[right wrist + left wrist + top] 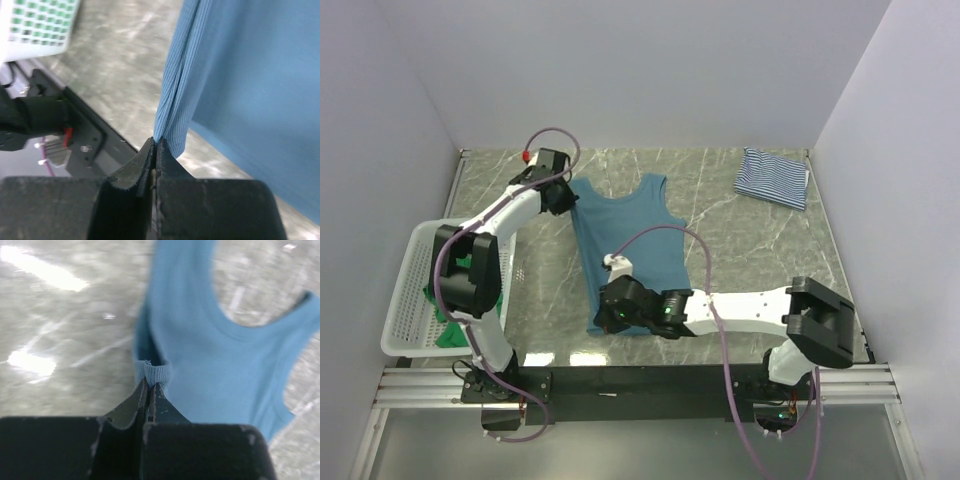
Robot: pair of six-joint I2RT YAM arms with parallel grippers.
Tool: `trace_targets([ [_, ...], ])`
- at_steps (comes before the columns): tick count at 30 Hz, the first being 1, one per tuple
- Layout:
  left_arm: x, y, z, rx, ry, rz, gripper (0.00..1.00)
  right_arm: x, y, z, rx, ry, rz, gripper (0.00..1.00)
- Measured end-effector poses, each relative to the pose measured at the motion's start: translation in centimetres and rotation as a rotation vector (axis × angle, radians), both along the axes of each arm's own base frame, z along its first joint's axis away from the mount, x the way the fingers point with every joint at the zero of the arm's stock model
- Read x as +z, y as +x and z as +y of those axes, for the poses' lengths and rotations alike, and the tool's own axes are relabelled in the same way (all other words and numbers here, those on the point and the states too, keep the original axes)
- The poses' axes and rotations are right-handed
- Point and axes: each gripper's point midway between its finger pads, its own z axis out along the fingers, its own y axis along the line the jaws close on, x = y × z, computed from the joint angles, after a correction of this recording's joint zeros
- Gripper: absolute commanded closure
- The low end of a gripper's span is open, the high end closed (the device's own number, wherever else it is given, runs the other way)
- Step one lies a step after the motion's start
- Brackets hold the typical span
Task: Fold and stack the tank tops
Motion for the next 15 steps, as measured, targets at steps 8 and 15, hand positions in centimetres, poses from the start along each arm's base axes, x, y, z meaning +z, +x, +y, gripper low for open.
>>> trace_targets([
  [8, -0.6, 1.7, -6.7, -0.123, -0.001, 0.009, 0.99, -3.1, 0.6, -5.3, -0.103, -0.051, 0.024, 1.00],
  [15, -4.2, 1.0, -11.2, -0.209, 0.024, 0.078, 0.99, -4.7, 0.2, -8.7, -0.161, -0.064, 0.042, 1.00],
])
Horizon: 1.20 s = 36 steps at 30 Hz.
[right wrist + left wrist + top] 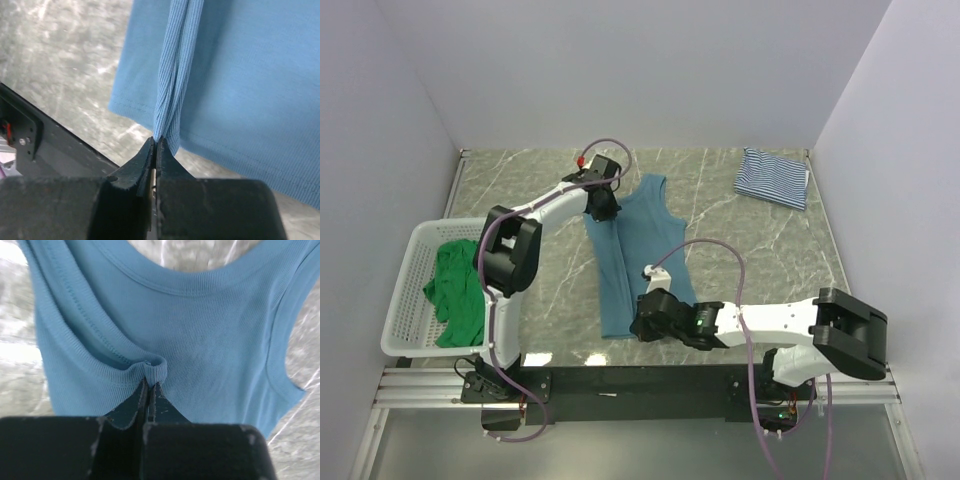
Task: Fold and stack the tank tops
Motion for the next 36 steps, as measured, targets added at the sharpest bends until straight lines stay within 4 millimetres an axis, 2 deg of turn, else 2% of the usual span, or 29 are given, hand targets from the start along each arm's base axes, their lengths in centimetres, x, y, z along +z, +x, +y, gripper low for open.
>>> trace_targets([
  [3, -0.9, -0.5, -0.7, -0.015, 0.008, 0.017, 1.00, -0.7, -0.2, -0.9, -0.014, 0.000, 0.011, 1.00],
  [8, -0.8, -0.6, -0.9, -0.019, 0.011, 0.017, 0.99, -2.1, -0.5, -2.2, -0.037, -0.017, 0.031, 1.00],
  [13, -0.8, -0.4, -0.2, 0.006, 0.046, 0.001, 0.99, -1.5, -0.4, -2.2, -0.039, 0.006, 0.024, 1.00],
  [15, -0.7, -0.9, 0.8, 0.027, 0.052, 0.001, 1.00, -0.8, -0.4, -2.2, -0.038, 0.020, 0.015, 1.00],
  [17, -0.5, -1.6, 2.7, 0.063, 0.049, 0.005, 0.99, 0.1, -0.3, -2.4, -0.040, 0.034, 0.004, 1.00],
  [22, 2.3, -1.8, 8.3, 0.181, 0.031, -0.029, 0.99, 3.8, 0.0, -2.9, -0.039, 0.086, -0.049, 1.00],
  [25, 3.4, -1.7, 10.5, 0.226, 0.026, -0.051, 1.00, 5.7, 0.1, -1.9, -0.018, 0.134, -0.065, 1.00],
  [28, 3.1, -2.0, 11.6, 0.249, 0.029, -0.041, 1.00, 6.1, -0.4, -0.8, 0.013, 0.148, -0.055, 1.00],
  [33, 0.2, -3.7, 14.0, 0.293, 0.050, 0.031, 0.99, 4.7, -2.3, 3.2, 0.110, 0.110, -0.005, 1.00],
  [34, -0.4, -4.1, 14.7, 0.307, 0.054, 0.047, 0.93, 4.4, -2.8, 4.4, 0.136, 0.103, 0.006, 1.00],
  [36, -1.2, -4.7, 15.8, 0.335, 0.056, 0.072, 0.85, 4.1, -3.5, 7.2, 0.184, 0.103, 0.024, 0.90],
])
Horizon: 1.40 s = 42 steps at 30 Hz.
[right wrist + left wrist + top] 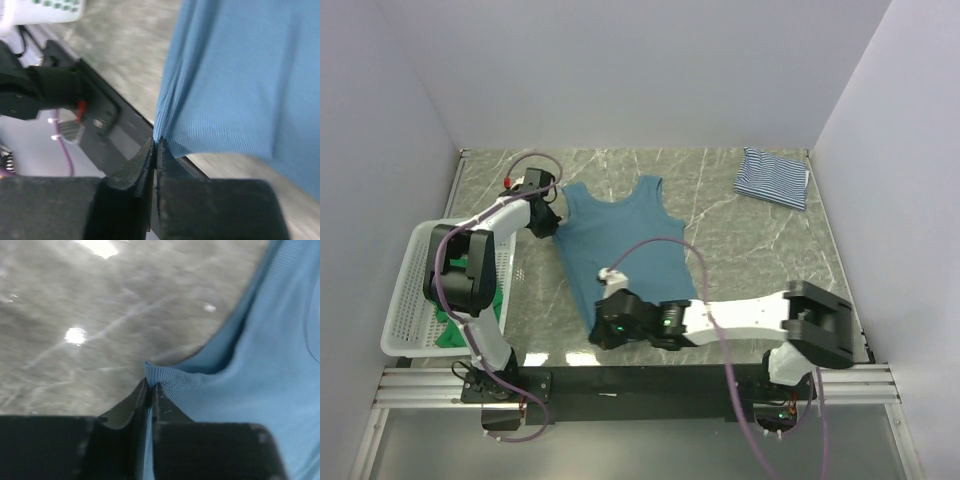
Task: Fold and stack the tank tops
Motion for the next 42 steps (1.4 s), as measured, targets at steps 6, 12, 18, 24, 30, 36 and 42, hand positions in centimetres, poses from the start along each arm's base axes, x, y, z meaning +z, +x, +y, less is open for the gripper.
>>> trace_targets([
  [6, 1.0, 0.1, 1.4, 0.046, -0.008, -0.029, 0.50, -0.9, -0.9, 3.3, 0.090, 0.003, 0.013, 0.46],
  [12, 6.9, -0.2, 1.3, 0.054, -0.044, -0.192, 0.31, 1.2, 0.0, 1.0, 0.065, 0.016, -0.031, 0.38],
  [18, 8.3, -6.0, 0.4, 0.080, -0.076, -0.259, 0.36, 2.3, 5.9, -9.7, -0.261, 0.033, -0.078, 0.39],
  [24, 4.2, -14.7, -3.0, 0.069, -0.075, -0.166, 0.36, -3.2, 6.7, -19.7, -0.514, -0.089, -0.029, 0.39],
  [30, 2.0, -18.8, -0.7, 0.195, -0.057, -0.136, 0.37, -6.1, 5.8, -22.6, -0.582, -0.149, 0.026, 0.39],
  [36, 1.3, -19.8, 0.2, 0.241, -0.049, -0.134, 0.36, -7.0, 5.8, -22.6, -0.603, -0.167, 0.060, 0.60],
  [42, 0.9, -20.3, 0.4, 0.238, -0.052, -0.131, 0.37, -8.1, 6.0, -22.9, -0.624, -0.192, 0.092, 1.00],
])
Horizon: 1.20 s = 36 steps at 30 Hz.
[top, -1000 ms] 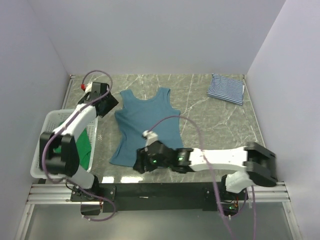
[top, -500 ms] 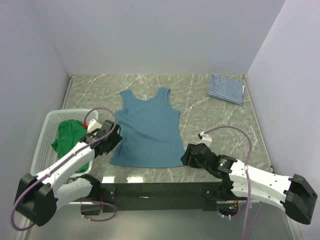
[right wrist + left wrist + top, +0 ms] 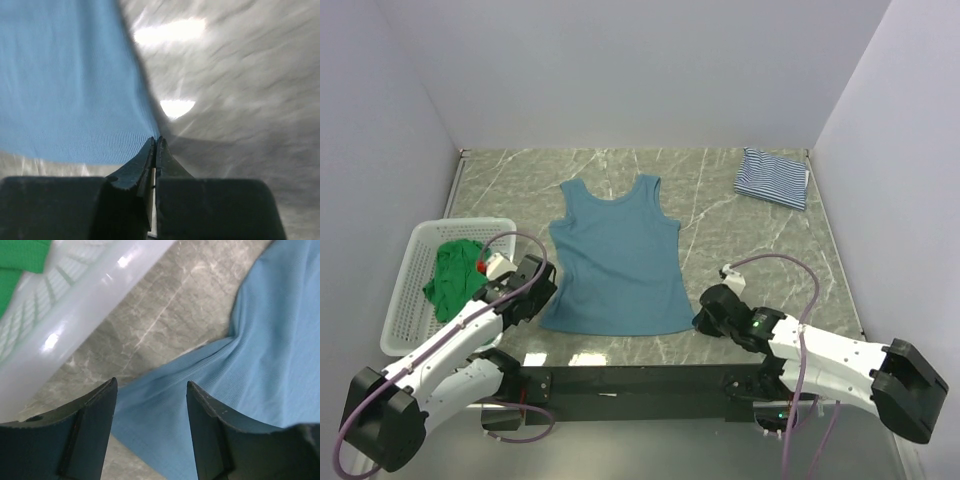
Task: Fold and stack the tank tops
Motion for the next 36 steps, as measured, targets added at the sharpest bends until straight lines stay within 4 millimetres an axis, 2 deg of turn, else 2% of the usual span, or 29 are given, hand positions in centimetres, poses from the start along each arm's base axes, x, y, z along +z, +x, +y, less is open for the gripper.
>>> trace_targets([
  [3, -0.3, -0.1, -0.4, -0.032, -0.013, 0.000, 0.39, 0.8, 1.6, -1.7, -0.067, -0.012, -0.013, 1.00],
  [9, -1.5, -0.7, -3.0, -0.177, -0.100, -0.012, 0.44, 6.3, 7.9, -6.5, -0.256, 0.001, -0.133, 1.00],
  [11, -1.8, -1.2, -4.0, -0.234, -0.143, -0.022, 0.45, 7.3, 9.0, -7.5, -0.274, -0.004, -0.156, 1.00],
  [20, -3.2, -6.5, -9.7, -0.529, -0.287, 0.011, 0.45, 6.7, 8.5, -7.0, -0.186, -0.013, -0.124, 1.00],
  [25, -3.4, -9.7, -12.8, -0.629, -0.319, 0.055, 0.41, 6.7, 8.4, -6.8, -0.170, -0.008, -0.121, 1.00],
  [29, -3.3, -10.4, -14.2, -0.636, -0.316, 0.064, 0.43, 6.6, 8.2, -6.6, -0.161, -0.005, -0.117, 1.00],
  [36, -3.7, -10.1, -14.9, -0.582, -0.293, 0.079, 0.59, 6.5, 8.1, -6.5, -0.153, -0.002, -0.115, 1.00],
])
